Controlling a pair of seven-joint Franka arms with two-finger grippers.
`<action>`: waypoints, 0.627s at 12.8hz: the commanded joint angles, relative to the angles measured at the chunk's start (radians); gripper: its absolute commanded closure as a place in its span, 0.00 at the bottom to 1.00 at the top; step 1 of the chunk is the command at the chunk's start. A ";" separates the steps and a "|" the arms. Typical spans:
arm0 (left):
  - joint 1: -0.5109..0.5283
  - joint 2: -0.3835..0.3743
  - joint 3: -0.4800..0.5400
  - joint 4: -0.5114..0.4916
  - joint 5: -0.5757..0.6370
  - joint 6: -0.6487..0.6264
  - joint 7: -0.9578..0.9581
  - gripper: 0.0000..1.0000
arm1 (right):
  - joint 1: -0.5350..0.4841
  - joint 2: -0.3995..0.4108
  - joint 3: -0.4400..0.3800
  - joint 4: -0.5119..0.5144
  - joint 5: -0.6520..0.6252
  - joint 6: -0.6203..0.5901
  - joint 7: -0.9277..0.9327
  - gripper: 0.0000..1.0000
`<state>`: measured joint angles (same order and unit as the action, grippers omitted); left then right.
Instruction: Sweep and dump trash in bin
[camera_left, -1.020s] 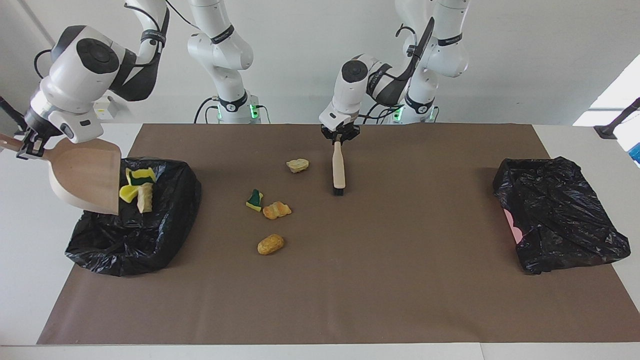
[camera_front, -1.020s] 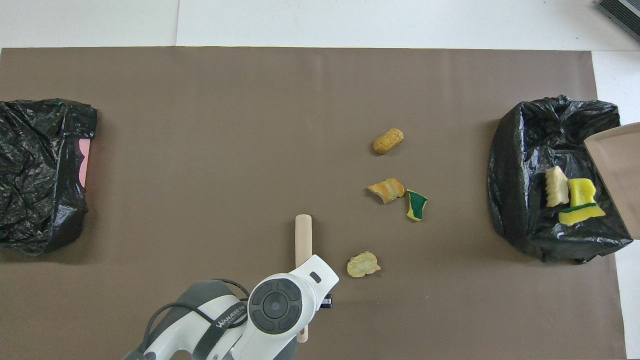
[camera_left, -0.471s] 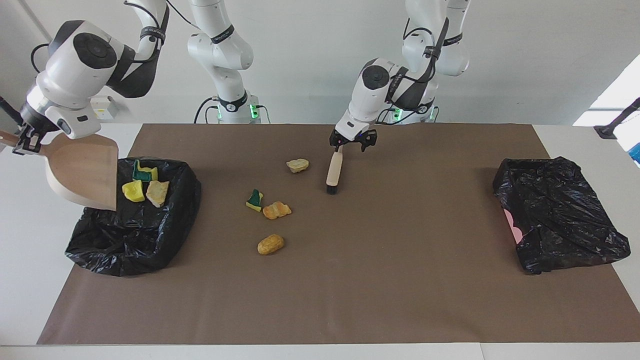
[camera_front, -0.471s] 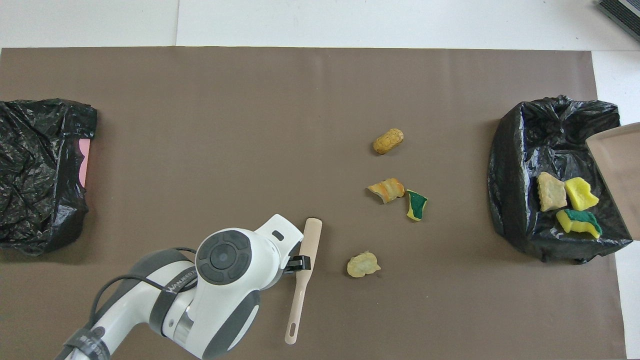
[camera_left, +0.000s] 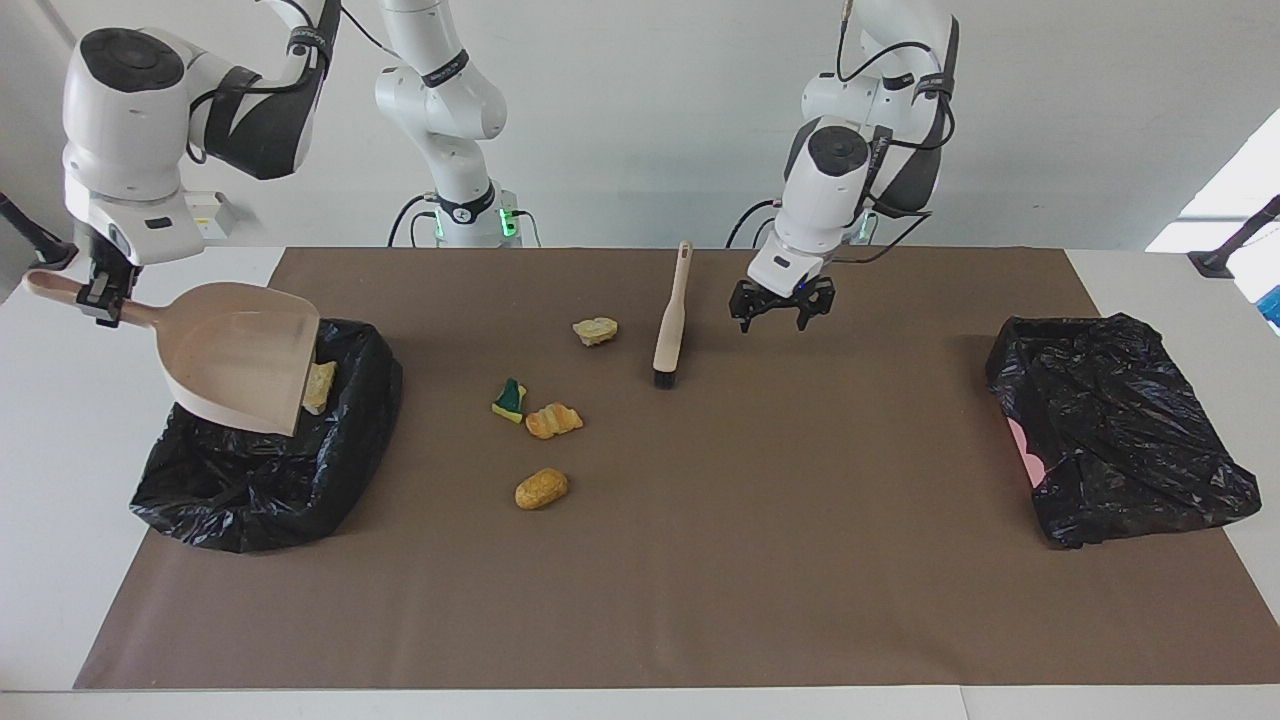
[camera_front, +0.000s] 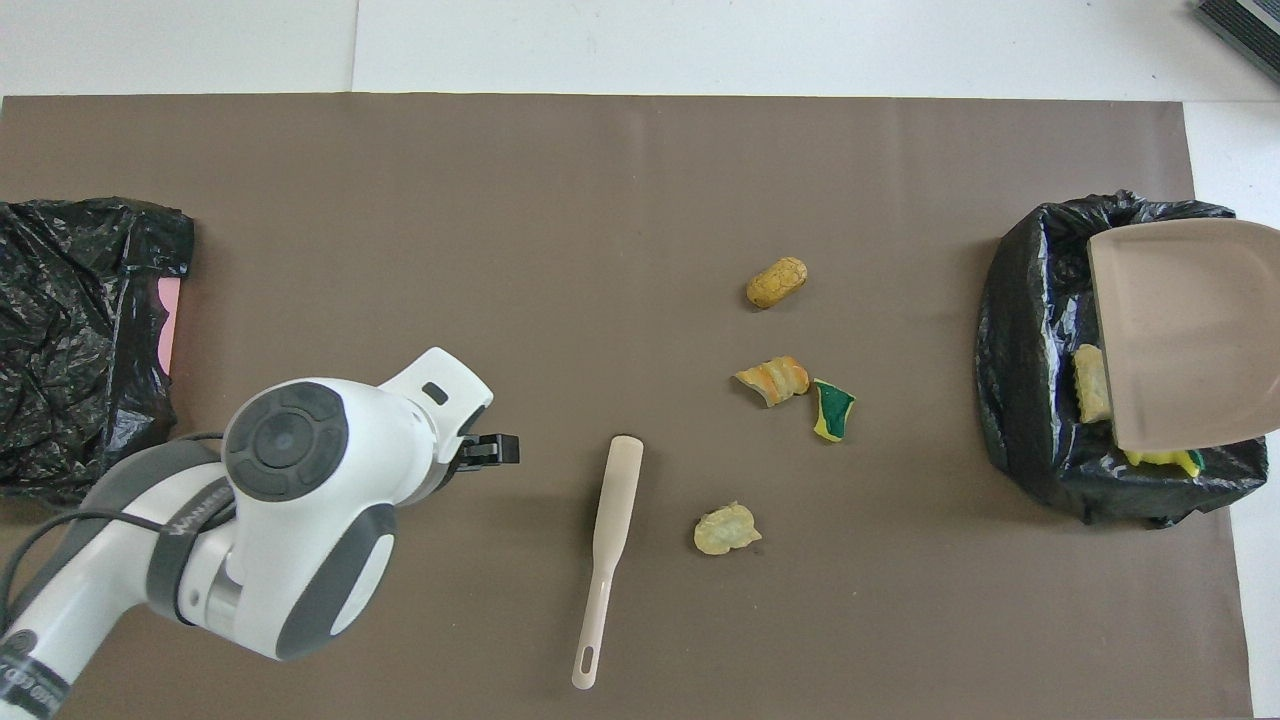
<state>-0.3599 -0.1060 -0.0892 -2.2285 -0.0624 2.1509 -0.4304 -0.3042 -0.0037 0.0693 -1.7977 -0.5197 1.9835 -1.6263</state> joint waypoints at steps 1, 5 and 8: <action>0.131 -0.035 -0.012 0.044 0.012 -0.095 0.135 0.00 | 0.048 -0.016 0.004 -0.006 0.078 -0.058 0.156 1.00; 0.289 -0.018 -0.011 0.136 0.015 -0.169 0.294 0.00 | 0.131 -0.018 0.004 -0.037 0.199 -0.121 0.418 1.00; 0.343 0.044 -0.011 0.312 0.062 -0.310 0.352 0.00 | 0.203 0.011 0.004 -0.040 0.302 -0.149 0.658 1.00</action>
<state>-0.0430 -0.1211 -0.0861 -2.0415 -0.0295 1.9251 -0.0990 -0.1278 0.0005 0.0736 -1.8270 -0.2759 1.8440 -1.0844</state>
